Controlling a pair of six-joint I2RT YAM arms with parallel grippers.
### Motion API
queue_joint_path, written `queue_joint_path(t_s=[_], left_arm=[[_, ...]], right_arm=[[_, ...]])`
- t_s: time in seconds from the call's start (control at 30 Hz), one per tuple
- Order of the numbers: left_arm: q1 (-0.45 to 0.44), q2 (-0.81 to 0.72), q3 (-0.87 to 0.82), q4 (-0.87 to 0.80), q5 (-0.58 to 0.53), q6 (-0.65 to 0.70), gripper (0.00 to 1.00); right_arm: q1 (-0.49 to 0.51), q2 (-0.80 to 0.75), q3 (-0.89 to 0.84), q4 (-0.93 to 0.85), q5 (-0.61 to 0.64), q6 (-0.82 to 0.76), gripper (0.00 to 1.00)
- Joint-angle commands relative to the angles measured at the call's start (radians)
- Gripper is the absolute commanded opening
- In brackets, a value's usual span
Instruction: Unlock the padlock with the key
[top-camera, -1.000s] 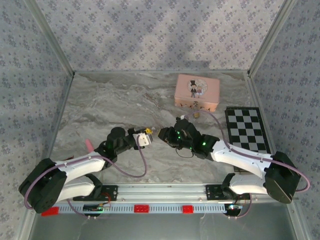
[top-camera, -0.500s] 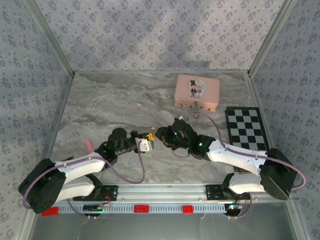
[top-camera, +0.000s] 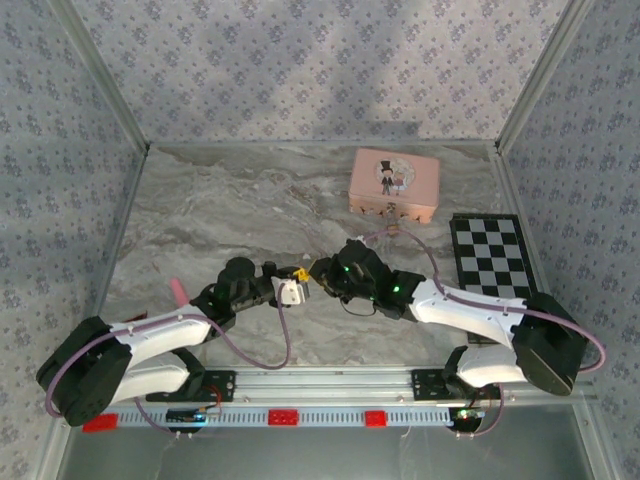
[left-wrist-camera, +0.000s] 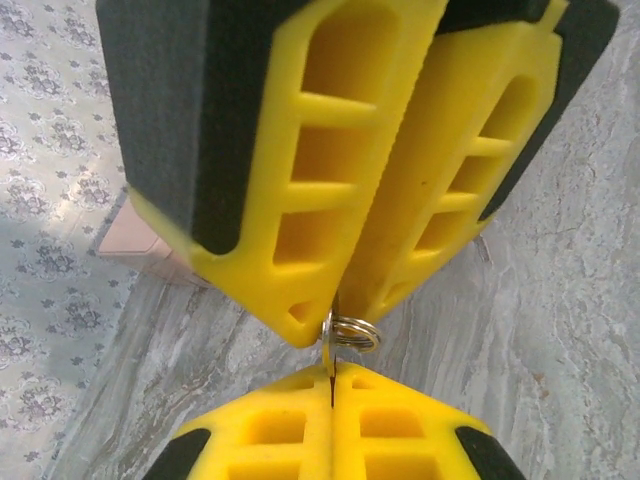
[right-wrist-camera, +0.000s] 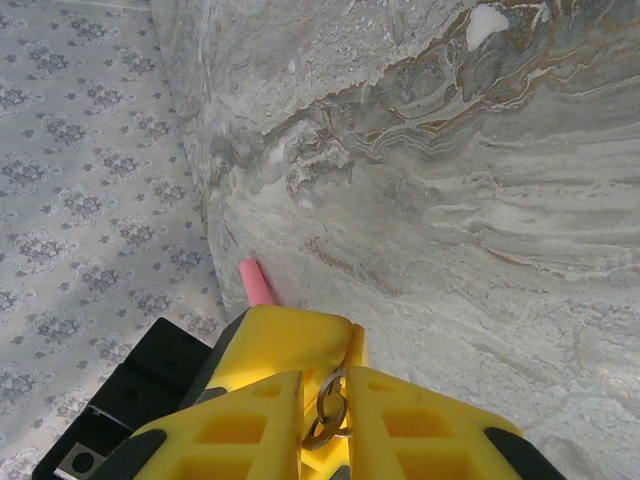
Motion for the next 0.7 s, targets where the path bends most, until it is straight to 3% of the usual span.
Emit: queue_joint_path(t_s=[0.0,0.37,0.5,0.67], left_arm=[[-0.011,0.007,0.005,0.002,-0.006,0.019,0.0],[-0.014,0.022,0.004,0.027,-0.035,0.016,0.01],[-0.014,0.024,0.001,0.041,-0.043,0.009,0.07],[-0.014,0.0,0.005,0.051,-0.043,-0.074,0.26]], right_arm=[[0.008,0.013,0.031,-0.011,0.009,0.008,0.17],[0.008,0.009,0.026,-0.023,0.018,0.007,0.04],[0.005,0.007,0.024,-0.024,0.02,0.005,0.0],[-0.021,-0.033,-0.004,-0.019,0.038,-0.047,0.0]])
